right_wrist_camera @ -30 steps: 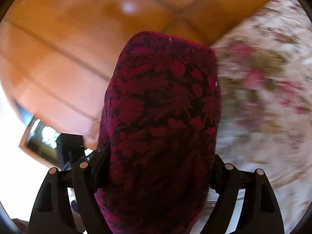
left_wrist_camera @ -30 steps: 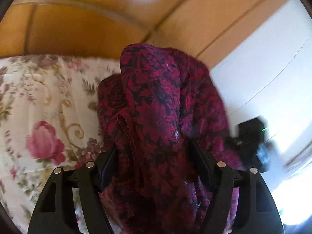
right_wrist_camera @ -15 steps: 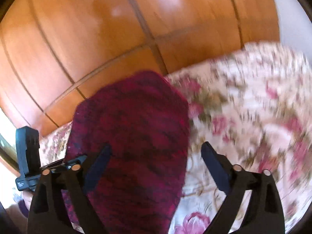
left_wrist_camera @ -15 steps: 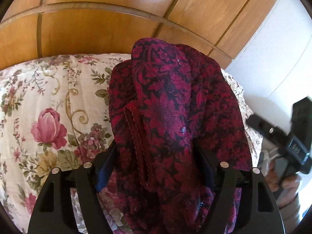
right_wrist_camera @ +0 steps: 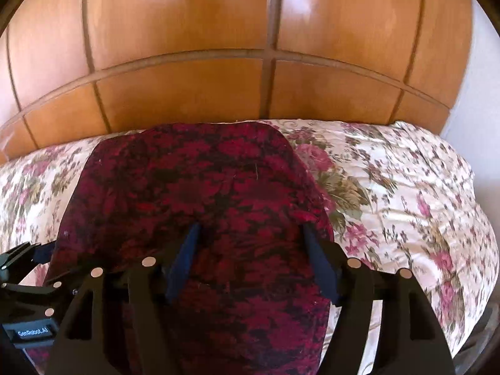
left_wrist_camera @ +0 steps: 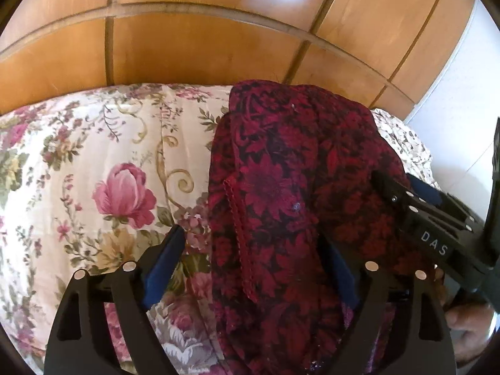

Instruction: Fold small clothes

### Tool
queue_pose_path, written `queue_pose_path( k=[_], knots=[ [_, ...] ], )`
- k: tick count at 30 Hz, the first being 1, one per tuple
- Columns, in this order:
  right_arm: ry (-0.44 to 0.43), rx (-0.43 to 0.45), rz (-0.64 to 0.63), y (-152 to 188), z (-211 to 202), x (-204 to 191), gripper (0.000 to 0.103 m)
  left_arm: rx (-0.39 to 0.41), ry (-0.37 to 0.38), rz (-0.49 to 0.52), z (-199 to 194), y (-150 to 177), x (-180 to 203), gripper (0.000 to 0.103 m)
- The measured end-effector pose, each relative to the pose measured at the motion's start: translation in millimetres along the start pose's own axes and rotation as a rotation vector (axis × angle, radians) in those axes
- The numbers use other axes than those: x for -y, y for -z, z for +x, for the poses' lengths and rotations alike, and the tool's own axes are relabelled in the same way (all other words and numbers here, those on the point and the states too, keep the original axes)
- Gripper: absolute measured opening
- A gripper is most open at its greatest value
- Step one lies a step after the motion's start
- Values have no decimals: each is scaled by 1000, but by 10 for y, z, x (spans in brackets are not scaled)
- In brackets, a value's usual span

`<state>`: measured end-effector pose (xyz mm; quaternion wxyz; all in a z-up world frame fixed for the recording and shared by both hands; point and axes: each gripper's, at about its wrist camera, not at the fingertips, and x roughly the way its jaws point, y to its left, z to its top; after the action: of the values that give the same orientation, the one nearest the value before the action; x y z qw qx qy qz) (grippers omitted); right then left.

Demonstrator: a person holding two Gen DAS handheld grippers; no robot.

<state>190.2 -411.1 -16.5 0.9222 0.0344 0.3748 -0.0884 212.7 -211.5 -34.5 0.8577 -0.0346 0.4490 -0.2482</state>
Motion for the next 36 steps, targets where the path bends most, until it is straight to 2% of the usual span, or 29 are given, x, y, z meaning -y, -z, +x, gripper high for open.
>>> queue_pose_path(
  k=[2,6,14,21,30,36],
  knots=[
    [-11,9,46,55,-67,78,71,25,-28,23,-116,26,58,89],
    [-40,16,141,119,-170,237,89,64,-70,38,-251,83,108,91],
    [7,43,166,211,-459,236,99,141,-130,53,-492,196,172,93],
    [79,62,183,410,-751,148,100,200,-171,64,-716,281,207,98],
    [193,91,194,724,-1146,-41,101,262,-235,29,-1011,460,62,98],
    [218,111,163,918,-1339,-247,101,286,-252,39,-1187,655,49,99]
  ],
)
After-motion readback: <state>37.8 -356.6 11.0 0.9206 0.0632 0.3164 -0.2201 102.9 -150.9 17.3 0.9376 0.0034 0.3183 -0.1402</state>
